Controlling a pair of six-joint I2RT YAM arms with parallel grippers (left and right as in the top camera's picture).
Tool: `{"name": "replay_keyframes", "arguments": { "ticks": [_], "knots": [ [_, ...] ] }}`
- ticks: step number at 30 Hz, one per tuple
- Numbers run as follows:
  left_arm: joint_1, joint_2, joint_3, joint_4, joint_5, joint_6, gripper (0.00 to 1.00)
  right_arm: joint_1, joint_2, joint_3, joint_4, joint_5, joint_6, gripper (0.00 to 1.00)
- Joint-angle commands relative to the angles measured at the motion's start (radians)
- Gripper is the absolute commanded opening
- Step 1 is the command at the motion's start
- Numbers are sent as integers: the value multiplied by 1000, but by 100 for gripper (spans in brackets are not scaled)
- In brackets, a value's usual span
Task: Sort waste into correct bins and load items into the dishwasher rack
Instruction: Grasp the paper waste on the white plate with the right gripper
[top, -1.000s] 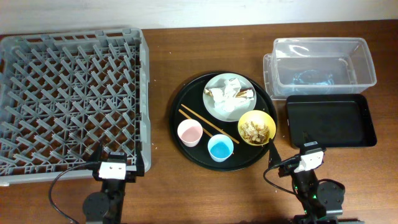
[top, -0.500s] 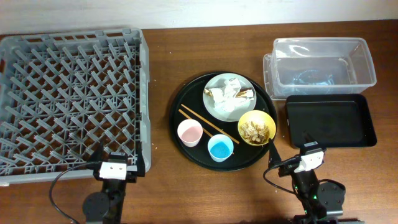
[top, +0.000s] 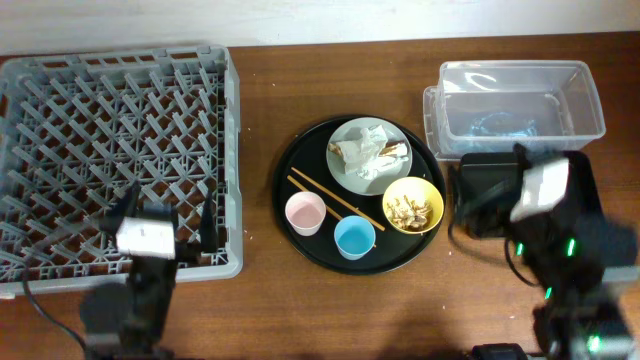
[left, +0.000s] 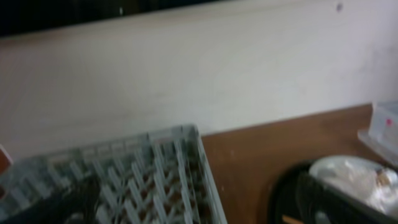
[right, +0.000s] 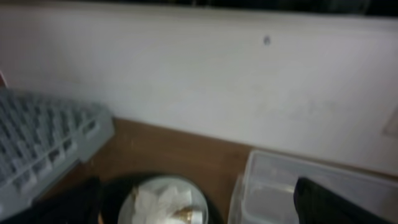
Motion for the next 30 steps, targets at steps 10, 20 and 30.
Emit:
{"name": "replay_keyframes", "arguments": {
  "ticks": [10,20,30],
  "knots": [
    [4,716,408,-187,-15,20,99,259,1020,1057,-595,-150,56,98],
    [4,692,530,-377,-311,-360,99,355,1259,1044,-732,459,964,98],
    [4,715,554,-492,-357,-377,99,438,1492,1042,-677,416,1036,99]
  ]
}}
